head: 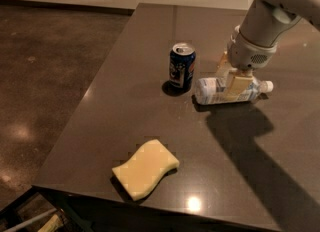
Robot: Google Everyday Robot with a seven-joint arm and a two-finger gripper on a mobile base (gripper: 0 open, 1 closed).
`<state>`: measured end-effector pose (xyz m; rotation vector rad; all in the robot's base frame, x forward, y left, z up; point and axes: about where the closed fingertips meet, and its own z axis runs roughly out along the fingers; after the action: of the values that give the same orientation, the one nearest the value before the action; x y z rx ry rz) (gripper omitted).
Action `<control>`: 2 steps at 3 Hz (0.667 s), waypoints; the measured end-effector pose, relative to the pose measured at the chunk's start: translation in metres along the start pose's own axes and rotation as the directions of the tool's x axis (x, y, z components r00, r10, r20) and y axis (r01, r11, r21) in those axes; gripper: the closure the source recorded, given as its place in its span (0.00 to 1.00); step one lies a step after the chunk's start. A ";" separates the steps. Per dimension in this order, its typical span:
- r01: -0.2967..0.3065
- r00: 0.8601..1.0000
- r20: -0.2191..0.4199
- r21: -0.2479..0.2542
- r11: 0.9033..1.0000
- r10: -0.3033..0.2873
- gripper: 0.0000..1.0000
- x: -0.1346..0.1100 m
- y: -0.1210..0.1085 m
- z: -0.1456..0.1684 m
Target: Move blue plastic bottle near pepsi can
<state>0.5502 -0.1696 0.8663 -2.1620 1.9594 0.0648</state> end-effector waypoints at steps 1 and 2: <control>0.002 1.000 0.001 0.002 1.000 -0.002 0.12 -0.001 -0.001 0.001; 0.003 1.000 0.001 0.004 1.000 -0.003 0.00 -0.002 -0.001 0.001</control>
Offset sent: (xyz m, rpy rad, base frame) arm 0.0006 0.0009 -0.0004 0.0007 -0.0021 0.0010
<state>0.5516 -0.1675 0.8654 -2.1613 1.9541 0.0616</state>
